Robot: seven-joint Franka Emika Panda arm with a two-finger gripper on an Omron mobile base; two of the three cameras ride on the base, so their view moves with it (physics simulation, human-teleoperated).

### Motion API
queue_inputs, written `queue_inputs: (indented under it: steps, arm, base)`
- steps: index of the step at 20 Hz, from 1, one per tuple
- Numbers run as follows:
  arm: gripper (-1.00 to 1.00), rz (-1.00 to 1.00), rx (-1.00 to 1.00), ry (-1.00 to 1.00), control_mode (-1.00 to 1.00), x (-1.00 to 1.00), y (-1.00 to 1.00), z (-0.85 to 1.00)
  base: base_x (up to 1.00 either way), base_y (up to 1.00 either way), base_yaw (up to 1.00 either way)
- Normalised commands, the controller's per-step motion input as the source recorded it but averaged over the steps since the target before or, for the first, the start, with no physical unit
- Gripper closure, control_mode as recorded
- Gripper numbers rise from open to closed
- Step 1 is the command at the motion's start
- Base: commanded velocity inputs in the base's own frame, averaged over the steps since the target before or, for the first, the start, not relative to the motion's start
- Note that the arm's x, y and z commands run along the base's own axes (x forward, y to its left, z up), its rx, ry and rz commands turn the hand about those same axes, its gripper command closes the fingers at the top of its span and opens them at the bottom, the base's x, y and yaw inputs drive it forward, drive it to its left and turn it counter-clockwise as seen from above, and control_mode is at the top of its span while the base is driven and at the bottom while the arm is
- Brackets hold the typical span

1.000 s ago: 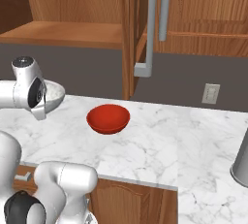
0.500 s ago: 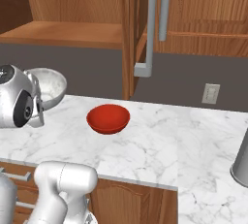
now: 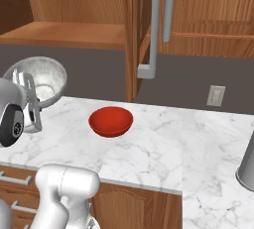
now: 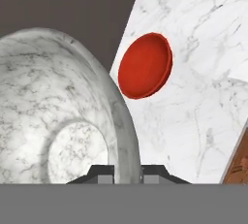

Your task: Open the cabinet. Pick the bowls from the counter and place them in the cabinet. Then close the cabinet.

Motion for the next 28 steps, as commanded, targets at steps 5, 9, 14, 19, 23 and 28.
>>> queue_inputs:
  steps: [5,9,14,19,23,28]
  arm:
    - [1.0,-0.03,0.0,-0.01,-1.0,-0.06,-0.06,0.67]
    - [1.0,-0.01,0.0,0.0,-1.0,0.0,0.0,0.71]
    - [1.0,0.0,0.0,0.0,-1.0,0.14,0.0,0.48]
    - [1.0,0.0,0.0,-0.01,-1.0,0.26,0.0,0.43]
    - [1.0,0.01,0.0,-0.01,-1.0,0.26,0.0,0.39]
    - [1.0,0.0,0.0,-0.02,-1.0,0.34,0.0,0.32]
  base:
    - [0.0,0.0,0.0]
    - [0.0,0.0,0.0]
    - [0.0,0.0,0.0]
    - [0.0,0.0,0.0]
    - [0.0,0.0,0.0]
    - [0.0,0.0,0.0]
